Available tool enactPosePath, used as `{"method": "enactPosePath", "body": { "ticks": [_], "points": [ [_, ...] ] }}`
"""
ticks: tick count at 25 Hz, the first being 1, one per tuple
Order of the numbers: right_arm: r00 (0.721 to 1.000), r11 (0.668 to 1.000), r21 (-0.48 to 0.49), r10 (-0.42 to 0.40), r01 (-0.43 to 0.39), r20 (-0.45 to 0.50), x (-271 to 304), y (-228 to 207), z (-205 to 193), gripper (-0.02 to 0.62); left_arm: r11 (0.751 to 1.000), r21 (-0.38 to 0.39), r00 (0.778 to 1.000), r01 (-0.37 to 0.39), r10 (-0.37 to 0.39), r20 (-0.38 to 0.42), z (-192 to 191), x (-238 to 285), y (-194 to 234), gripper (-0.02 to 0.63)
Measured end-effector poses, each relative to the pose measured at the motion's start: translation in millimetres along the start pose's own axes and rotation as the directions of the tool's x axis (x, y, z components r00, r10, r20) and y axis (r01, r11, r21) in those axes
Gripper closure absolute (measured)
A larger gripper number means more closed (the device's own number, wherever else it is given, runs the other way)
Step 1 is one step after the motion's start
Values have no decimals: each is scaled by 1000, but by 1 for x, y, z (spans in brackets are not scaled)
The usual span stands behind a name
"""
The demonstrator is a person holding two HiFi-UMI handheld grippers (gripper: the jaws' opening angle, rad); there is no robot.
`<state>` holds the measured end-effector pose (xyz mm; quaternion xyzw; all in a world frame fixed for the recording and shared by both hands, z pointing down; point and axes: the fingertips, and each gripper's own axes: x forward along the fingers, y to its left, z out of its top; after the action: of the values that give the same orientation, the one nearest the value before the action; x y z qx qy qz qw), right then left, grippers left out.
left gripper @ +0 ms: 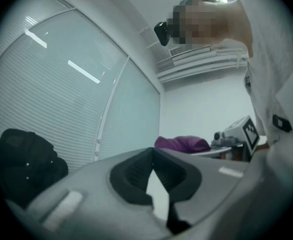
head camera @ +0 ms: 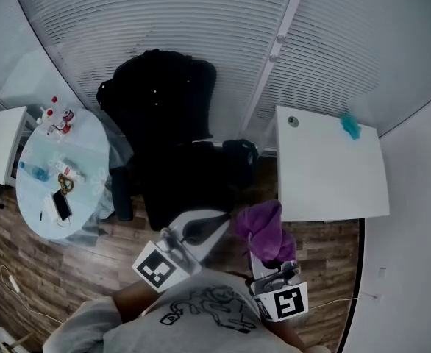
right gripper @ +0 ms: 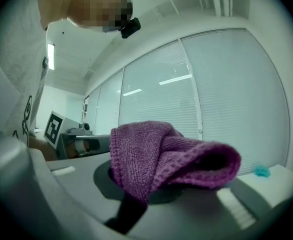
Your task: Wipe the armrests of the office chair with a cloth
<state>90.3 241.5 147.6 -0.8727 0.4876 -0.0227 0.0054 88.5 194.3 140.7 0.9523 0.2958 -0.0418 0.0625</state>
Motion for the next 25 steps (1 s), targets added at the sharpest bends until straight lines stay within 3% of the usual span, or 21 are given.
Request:
{"method": "enactPosePath", "body": {
  "ticks": [9, 25],
  "points": [
    [1000, 1000, 11, -6, 6, -28, 39, -23, -9, 559, 1000, -22, 1000, -15, 15, -1, -6, 17, 42, 604],
    [999, 1000, 26, 11, -10, -32, 18, -73, -9, 559, 999, -21, 999, -39, 38, -35, -16, 64, 22, 605]
  ]
}}
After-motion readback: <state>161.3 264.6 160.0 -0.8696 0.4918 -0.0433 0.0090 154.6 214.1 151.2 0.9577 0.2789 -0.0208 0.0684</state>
